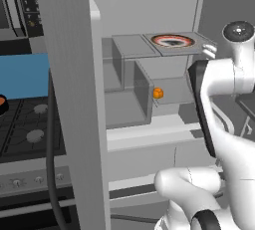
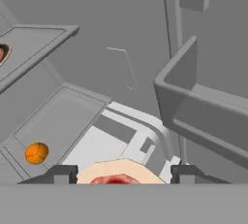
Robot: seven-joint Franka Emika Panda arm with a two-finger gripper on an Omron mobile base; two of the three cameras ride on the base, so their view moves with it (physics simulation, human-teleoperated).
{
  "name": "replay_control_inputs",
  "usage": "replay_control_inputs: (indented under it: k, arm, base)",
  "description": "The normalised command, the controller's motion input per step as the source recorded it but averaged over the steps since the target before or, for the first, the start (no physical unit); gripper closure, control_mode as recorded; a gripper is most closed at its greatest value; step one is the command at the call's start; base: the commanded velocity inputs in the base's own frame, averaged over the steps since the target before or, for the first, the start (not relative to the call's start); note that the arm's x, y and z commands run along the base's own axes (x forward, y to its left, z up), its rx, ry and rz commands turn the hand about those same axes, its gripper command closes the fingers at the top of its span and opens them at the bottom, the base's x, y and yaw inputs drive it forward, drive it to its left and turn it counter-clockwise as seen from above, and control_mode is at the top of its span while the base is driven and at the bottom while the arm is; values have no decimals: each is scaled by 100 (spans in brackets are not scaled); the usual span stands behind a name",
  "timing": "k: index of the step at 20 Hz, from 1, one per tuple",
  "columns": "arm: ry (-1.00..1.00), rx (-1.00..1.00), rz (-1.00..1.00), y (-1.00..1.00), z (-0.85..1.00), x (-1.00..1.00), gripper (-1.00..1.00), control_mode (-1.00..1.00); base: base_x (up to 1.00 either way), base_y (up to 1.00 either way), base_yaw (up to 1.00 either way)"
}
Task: Retrieve the steak from the fridge and place it on the saucepan with marinade on the stove.
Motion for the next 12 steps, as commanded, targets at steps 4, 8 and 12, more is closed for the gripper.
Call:
replay_control_inputs:
  k: [4, 8, 12]
  arm:
    - [-1, -1, 6, 35, -7, -46, 100, -100]
    - [-10, 0, 5, 16, 0, -38, 100, -100]
    - [-10, 0, 3, 20, -1, -13, 100, -100]
  base:
    - [0, 0, 0]
    - [0, 0, 0]
    - [0, 0, 0]
